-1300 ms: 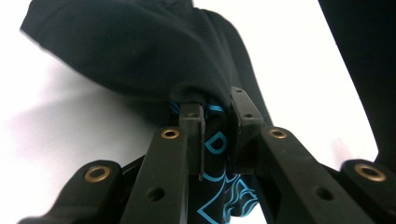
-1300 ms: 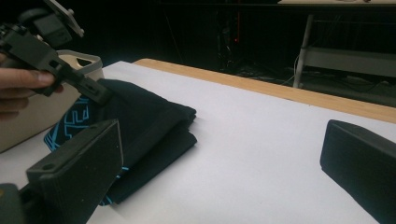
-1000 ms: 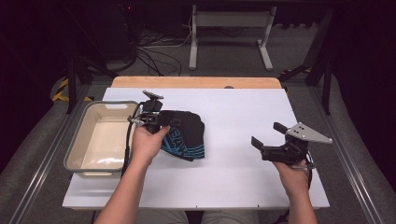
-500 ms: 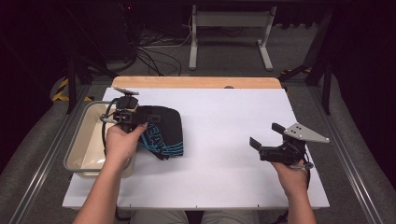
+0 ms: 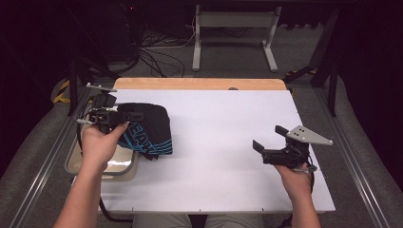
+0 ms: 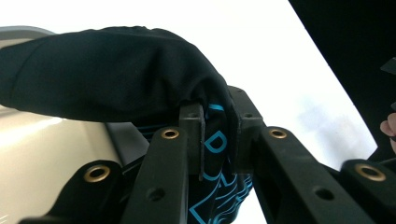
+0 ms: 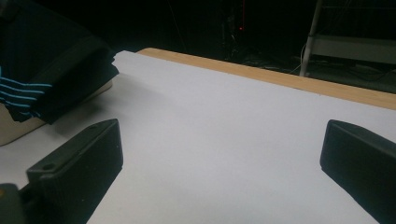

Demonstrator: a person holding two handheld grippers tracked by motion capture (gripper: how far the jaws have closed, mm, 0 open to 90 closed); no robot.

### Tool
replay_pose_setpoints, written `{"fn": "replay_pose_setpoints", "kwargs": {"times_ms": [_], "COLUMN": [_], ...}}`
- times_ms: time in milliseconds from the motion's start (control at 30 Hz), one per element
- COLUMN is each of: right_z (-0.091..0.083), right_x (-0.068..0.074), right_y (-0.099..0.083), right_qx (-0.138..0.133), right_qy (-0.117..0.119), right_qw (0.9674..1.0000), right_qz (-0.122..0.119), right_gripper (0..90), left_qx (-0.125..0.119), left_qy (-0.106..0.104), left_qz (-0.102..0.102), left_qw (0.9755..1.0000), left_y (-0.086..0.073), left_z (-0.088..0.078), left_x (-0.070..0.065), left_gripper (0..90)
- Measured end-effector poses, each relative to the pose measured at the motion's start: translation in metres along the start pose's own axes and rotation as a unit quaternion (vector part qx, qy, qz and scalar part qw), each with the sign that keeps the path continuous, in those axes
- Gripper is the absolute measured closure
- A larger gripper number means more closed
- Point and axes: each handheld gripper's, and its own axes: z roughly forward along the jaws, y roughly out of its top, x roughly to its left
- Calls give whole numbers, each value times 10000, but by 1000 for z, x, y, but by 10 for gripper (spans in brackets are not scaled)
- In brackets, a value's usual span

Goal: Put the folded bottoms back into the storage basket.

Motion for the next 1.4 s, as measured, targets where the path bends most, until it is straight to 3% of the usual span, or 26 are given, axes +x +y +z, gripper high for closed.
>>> {"fn": "replay_pose_setpoints", "kwargs": {"times_ms": [267, 467, 867, 1133, 1267, 1333, 1367, 1400], "right_z": [2, 4, 7, 9, 10, 10, 11, 11], "right_x": [1, 3, 4, 5, 6, 6, 6, 6], "right_y": [0, -1, -2, -3, -3, -4, -4, -4], "right_qx": [29, 85, 137, 164, 170, 176, 173, 194], "right_qy": [-8, -3, -14, -13, -24, -29, -31, -19], "right_qw": [10000, 10000, 9999, 9998, 9998, 9998, 9998, 9998], "right_qz": [-8, -43, -38, -75, -87, -87, -108, -101], "right_gripper": [1, 1, 1, 0, 1, 0, 1, 0], "left_qx": [1, -8, 93, 180, 522, 770, 885, 1044], "left_qy": [239, 344, 534, 743, 1072, 1323, 1523, 1671], "left_qz": [-102, -319, -592, -646, -574, -505, -490, -498], "left_qw": [9997, 9989, 9968, 9950, 9912, 9869, 9831, 9791], "left_y": [-12, -23, -40, -50, -53, -53, -52, -51], "left_z": [-24, -36, -44, -45, -33, -24, -20, -16], "left_x": [26, 49, 80, 97, 109, 114, 116, 119], "left_gripper": [789, 789, 789, 789, 789, 783, 761, 668]}}
